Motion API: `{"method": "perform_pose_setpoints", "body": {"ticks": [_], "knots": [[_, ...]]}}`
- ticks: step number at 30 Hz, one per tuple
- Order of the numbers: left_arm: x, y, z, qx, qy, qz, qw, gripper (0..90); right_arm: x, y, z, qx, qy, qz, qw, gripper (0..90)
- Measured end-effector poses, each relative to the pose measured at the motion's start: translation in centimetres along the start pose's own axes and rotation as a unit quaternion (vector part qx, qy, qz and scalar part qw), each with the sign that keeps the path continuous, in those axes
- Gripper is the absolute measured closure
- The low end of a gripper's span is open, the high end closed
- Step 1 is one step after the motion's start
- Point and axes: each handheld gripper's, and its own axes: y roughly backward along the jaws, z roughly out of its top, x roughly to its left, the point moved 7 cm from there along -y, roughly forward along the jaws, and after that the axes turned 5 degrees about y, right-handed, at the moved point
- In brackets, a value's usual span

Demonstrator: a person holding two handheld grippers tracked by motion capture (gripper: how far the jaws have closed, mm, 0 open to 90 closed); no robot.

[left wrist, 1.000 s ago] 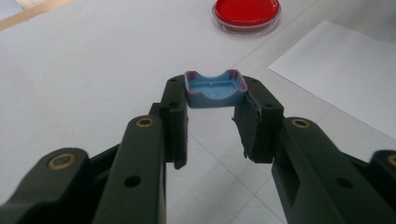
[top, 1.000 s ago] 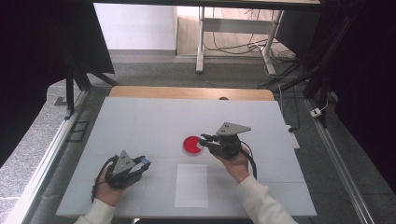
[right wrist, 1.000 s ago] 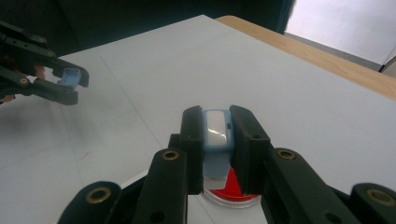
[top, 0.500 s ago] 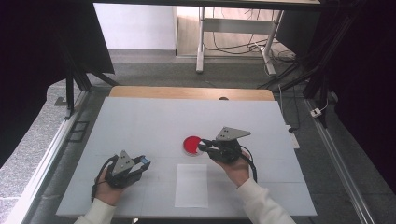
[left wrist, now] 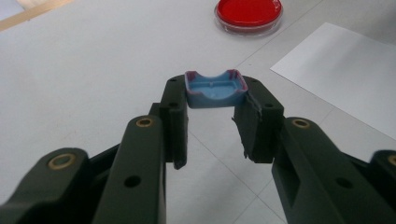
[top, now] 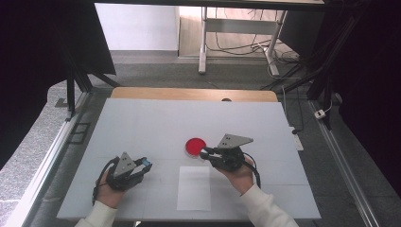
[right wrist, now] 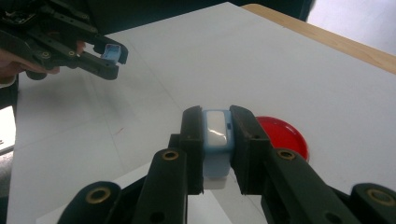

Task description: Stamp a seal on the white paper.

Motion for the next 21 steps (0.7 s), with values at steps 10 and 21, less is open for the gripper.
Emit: {"method": "perform_pose_setpoints", "body": {"ticks": [10, 21], "knots": [[0.0, 0.1, -0.1, 0.000, 0.001, 0.001, 1.0000, 65.2, 1.4, 0.1, -0.4, 0.008, 0.007, 0.016, 0.9998, 75.6], [0.1, 0.1, 0.0, -0.001, 0.002, 0.002, 1.0000, 65.2, 2.9, 0.2, -0.7, 0.014, 0.017, 0.038, 0.9990, 75.5]]}}
